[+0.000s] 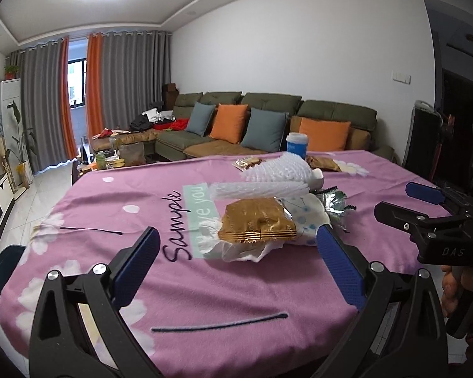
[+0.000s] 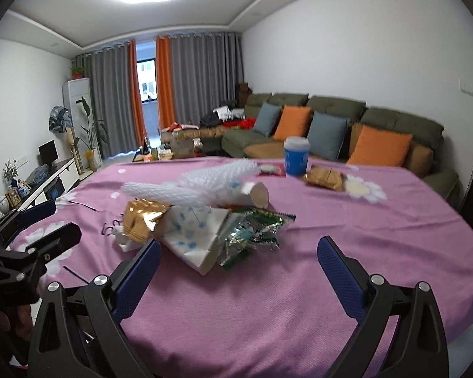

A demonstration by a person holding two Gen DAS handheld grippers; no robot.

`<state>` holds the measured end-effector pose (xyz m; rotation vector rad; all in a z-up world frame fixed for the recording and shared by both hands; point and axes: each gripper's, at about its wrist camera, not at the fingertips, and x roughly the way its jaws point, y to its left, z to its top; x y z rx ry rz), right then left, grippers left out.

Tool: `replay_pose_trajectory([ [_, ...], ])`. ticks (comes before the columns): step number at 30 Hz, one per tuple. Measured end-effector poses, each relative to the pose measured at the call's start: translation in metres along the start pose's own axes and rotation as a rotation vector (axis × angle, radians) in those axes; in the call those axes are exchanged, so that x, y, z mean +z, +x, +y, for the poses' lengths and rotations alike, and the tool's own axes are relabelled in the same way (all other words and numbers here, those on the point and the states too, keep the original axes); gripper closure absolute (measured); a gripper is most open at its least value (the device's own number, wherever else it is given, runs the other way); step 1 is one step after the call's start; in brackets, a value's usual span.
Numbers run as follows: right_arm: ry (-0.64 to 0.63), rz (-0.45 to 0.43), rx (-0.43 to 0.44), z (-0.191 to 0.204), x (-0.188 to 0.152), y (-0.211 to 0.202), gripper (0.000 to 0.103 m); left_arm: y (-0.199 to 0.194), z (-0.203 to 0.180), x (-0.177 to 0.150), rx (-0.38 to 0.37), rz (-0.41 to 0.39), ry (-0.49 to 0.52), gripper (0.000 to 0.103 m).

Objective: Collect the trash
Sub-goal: 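Move both open tools back over the trash pile on the table, then grasp the gold snack packet with the left tool while the right grasps the clear plastic wrapper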

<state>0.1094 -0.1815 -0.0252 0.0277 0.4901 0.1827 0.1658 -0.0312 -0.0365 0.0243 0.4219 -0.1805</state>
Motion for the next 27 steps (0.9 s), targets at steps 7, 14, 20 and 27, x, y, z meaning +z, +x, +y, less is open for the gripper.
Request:
replay_pose_trajectory([
  [7, 0.039, 0.078, 0.011, -0.007, 0.001, 0.031, 0.025, 0.049, -0.007, 0.009, -0.018, 0.043, 0.026, 0.006],
  [14, 0.045, 0.097, 0.029, -0.006, 0.005, 0.041, 0.027, 0.088, -0.011, 0.014, -0.045, 0.107, 0.018, 0.006],
  [20, 0.052, 0.128, 0.042, -0.004, 0.003, 0.049, 0.028, 0.115, 0.000, 0.012, -0.077, 0.175, -0.064, 0.007],
  [27, 0.054, 0.137, 0.048, -0.002, 0.004, 0.052, 0.029, 0.126, 0.004, 0.007, -0.088, 0.192, -0.083, 0.034],
])
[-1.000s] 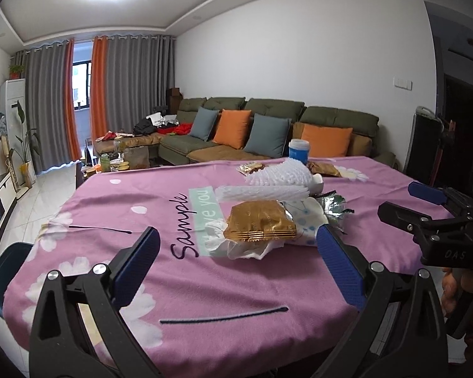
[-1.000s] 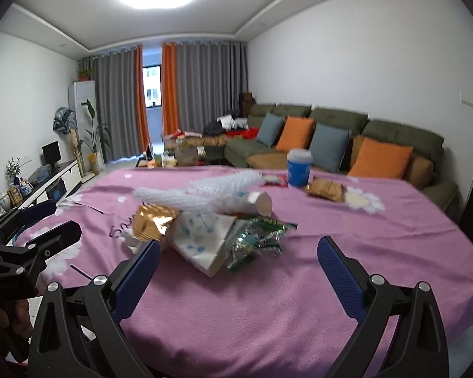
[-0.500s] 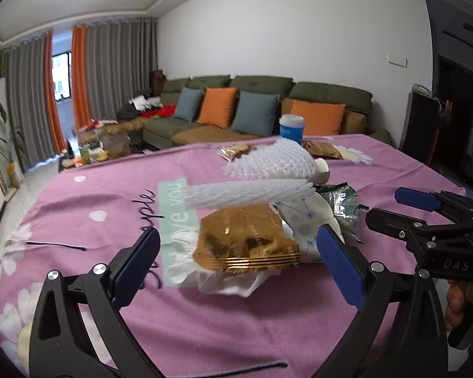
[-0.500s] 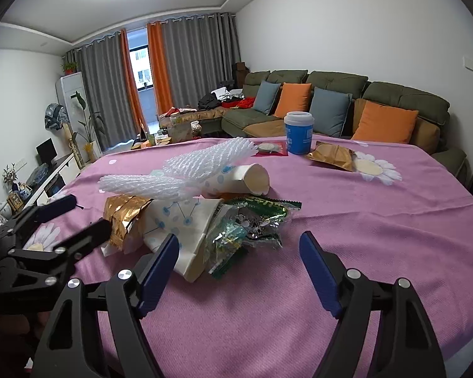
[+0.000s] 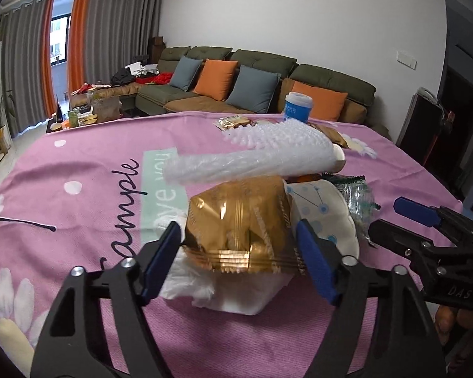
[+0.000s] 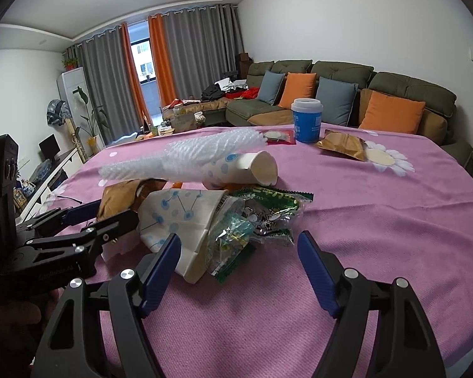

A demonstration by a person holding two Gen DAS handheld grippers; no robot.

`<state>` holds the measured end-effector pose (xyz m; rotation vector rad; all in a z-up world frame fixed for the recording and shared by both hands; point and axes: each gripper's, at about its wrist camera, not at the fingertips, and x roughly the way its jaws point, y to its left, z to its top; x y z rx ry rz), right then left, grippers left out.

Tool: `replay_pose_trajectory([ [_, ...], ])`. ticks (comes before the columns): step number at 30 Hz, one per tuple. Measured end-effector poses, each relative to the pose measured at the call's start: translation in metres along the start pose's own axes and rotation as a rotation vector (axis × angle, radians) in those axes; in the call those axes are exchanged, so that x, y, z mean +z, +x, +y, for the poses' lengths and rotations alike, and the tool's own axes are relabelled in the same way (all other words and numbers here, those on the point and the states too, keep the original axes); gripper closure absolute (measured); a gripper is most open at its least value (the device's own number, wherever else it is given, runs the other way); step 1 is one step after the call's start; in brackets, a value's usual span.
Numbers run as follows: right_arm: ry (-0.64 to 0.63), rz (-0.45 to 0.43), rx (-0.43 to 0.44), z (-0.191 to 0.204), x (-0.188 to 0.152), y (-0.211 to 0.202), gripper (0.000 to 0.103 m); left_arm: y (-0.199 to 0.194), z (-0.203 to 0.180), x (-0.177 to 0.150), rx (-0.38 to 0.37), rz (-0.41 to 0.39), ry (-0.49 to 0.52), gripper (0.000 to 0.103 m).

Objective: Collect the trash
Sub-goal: 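Grasp the gold snack packet with the left tool while the right grasps the clear plastic wrapper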

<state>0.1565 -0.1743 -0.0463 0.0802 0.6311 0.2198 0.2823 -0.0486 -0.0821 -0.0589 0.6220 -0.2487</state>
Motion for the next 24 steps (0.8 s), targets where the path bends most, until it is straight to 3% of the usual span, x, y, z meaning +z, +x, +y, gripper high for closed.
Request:
replay_pose_trajectory([
  [8, -0.008, 0.009, 0.009, 0.004, 0.002, 0.005, 0.036, -0.009, 0.011, -0.001, -0.010, -0.053, -0.041, 0.065],
  [14, -0.002, 0.025, 0.011, 0.003, 0.003, 0.013, 0.059, -0.022, 0.013, -0.002, -0.026, -0.086, -0.035, 0.073],
  [19, 0.010, 0.044, 0.028, 0.002, 0.005, 0.019, 0.068, -0.032, 0.017, -0.004, -0.045, -0.087, -0.045, 0.074],
  [23, 0.024, 0.072, 0.048, 0.001, 0.005, 0.025, 0.100, -0.040, 0.020, -0.001, -0.058, -0.095, -0.061, 0.079],
  [24, 0.033, 0.069, 0.052, -0.001, 0.004, 0.024, 0.101, -0.042, 0.022, 0.002, -0.070, -0.097, -0.073, 0.079],
])
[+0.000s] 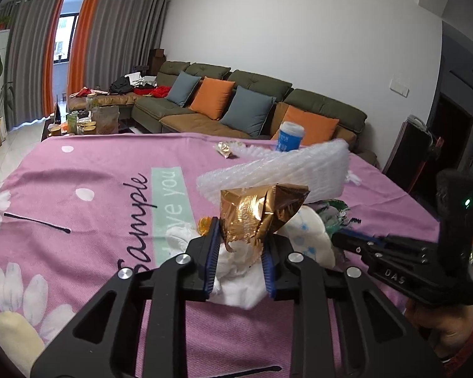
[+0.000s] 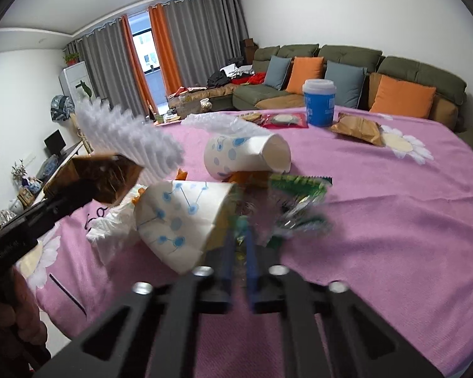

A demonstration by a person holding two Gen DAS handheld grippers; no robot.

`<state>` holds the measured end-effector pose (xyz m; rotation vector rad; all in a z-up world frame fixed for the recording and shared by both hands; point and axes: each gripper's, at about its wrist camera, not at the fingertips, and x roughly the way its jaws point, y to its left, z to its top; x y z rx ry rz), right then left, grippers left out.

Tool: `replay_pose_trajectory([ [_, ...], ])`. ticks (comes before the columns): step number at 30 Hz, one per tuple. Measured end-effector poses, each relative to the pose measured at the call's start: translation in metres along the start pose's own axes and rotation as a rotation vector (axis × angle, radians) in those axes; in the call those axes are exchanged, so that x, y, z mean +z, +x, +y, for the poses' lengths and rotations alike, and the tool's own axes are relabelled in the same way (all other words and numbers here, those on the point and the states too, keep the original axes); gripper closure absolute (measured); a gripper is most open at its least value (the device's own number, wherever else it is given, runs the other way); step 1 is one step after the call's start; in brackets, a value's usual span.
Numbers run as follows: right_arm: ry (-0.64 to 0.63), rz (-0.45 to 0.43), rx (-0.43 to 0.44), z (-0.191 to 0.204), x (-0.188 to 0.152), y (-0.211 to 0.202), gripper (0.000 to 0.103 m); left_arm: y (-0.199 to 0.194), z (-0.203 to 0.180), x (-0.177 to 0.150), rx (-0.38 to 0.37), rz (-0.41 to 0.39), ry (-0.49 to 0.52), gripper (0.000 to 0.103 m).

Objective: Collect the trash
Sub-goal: 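Grasp the gold snack packet with the left tool while the right grasps the clear plastic wrapper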

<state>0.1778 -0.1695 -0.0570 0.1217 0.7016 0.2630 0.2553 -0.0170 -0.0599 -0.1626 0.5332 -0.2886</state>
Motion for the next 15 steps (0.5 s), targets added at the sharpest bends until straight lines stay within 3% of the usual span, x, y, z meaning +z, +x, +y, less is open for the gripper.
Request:
replay_pose_trajectory([
  [13, -0.008, -0.111, 0.005, 0.007, 0.012, -0.038, 0.102, -0.008, 0.020, 0.008, -0.151, 0.067, -0.211, 0.083],
  [15, -0.014, -0.121, 0.008, 0.010, 0.014, -0.043, 0.102, -0.006, 0.027, 0.006, -0.214, 0.094, -0.269, 0.083],
])
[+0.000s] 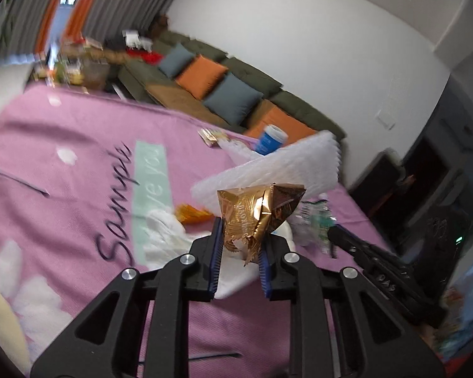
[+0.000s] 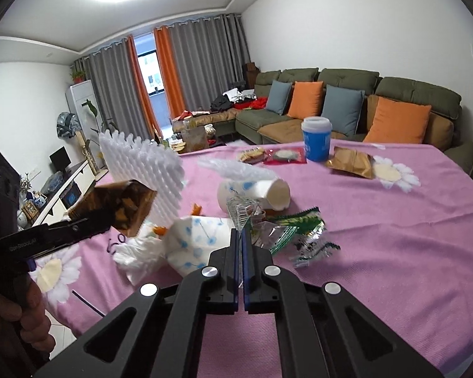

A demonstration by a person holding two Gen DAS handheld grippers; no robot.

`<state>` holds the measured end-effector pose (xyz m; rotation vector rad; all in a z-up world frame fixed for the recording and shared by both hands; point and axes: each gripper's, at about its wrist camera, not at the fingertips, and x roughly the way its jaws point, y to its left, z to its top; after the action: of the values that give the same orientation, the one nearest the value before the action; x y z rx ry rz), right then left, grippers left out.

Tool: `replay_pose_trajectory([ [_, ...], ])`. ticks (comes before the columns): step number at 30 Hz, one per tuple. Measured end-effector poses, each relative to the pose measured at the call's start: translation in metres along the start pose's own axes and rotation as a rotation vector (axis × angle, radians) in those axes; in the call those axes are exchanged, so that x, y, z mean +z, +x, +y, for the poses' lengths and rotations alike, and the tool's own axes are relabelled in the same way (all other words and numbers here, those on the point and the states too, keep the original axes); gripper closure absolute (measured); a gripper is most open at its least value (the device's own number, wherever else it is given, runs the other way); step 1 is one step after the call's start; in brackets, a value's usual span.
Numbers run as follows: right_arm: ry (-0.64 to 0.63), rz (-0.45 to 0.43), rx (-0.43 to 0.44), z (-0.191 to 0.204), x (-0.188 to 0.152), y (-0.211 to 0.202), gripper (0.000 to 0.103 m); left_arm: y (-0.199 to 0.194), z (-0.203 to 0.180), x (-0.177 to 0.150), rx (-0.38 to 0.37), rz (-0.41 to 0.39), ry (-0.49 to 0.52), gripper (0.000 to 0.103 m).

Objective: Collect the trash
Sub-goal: 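Grasp the gold snack packet with the left tool while the right grasps the clear plastic wrapper, then carry the gold packet and clear wrapper in both tools over the teal bin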

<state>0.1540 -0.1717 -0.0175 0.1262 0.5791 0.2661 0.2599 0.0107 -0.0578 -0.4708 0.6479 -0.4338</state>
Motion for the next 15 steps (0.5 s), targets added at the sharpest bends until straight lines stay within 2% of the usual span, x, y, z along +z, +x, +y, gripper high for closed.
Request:
replay_pose_trajectory([
  [1, -0.003, -0.003, -0.001, 0.001, 0.000, -0.001, 0.102, 0.003, 0.008, 0.000, -0.039, 0.031, -0.073, 0.083],
  [2, -0.005, -0.006, 0.001, 0.001, 0.001, -0.002, 0.102, 0.005, 0.013, 0.001, -0.039, 0.048, -0.105, 0.083],
  [4, -0.012, -0.008, 0.004, 0.005, 0.002, -0.005, 0.102, 0.003, 0.016, 0.001, -0.050, 0.043, -0.115, 0.083],
  [5, -0.015, -0.011, 0.003, 0.006, 0.002, -0.006, 0.102, 0.004, 0.023, 0.002, -0.114, 0.062, -0.177, 0.083],
  [6, -0.019, -0.016, 0.002, 0.008, 0.003, -0.009, 0.102, 0.006, 0.027, 0.001, -0.140, 0.074, -0.224, 0.083],
  [7, -0.019, -0.019, 0.002, 0.009, 0.003, -0.010, 0.102, 0.000, 0.027, 0.004, -0.117, 0.056, -0.224, 0.083],
  [10, -0.029, -0.033, -0.001, 0.011, 0.006, -0.015, 0.102, -0.024, 0.013, 0.012, -0.076, -0.031, -0.112, 0.082],
  [15, -0.062, -0.066, 0.018, 0.027, 0.013, -0.026, 0.102, -0.051, 0.018, 0.019, -0.051, -0.095, -0.099, 0.082],
])
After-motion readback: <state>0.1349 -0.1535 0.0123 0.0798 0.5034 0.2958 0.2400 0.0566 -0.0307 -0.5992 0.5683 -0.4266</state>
